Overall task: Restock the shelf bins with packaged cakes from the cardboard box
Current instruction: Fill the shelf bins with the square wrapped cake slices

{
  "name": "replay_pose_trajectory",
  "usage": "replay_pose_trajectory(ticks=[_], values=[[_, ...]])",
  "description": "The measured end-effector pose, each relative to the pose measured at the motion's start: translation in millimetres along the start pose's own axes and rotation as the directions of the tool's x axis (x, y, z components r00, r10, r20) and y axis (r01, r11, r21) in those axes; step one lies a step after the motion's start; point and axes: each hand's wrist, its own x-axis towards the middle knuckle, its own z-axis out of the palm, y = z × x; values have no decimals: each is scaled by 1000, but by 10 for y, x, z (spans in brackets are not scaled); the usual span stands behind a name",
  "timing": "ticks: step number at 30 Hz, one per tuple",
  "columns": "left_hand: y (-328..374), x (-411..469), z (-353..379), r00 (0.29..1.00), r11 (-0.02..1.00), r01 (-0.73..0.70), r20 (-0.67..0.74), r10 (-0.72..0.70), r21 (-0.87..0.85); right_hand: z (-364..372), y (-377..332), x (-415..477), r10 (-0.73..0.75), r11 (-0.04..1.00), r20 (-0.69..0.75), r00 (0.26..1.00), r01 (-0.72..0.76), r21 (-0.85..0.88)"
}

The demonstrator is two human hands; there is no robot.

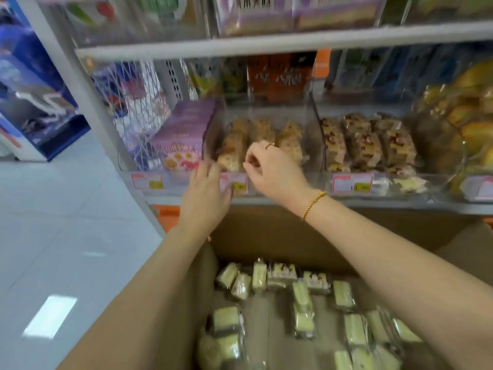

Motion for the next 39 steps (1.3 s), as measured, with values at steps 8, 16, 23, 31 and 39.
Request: replay_pose_trajectory(ticks=[8,16,23,31,39], values=[[-118,-715,351,904,986,4,422,-75,167,438,592,-1314,60,997,439,897,-34,-67],[-315,-1041,1301,458,940,184,821,-340,287,1126,1660,-2475,581,784,668,464,-538,-308],[-7,-1089,2256,650,963,269,734,-196,19,1410,2148,-2713,789,531,461,406,-828,-180],[326,-878,3149,611,990,129,782,-127,60,1508,2428,-2662,821,349,512,253,-932,-99],[285,-1025,3284,492,933,-47,821,-290,358,1803,2324,-2535,858,151,513,-2,-955,-255]])
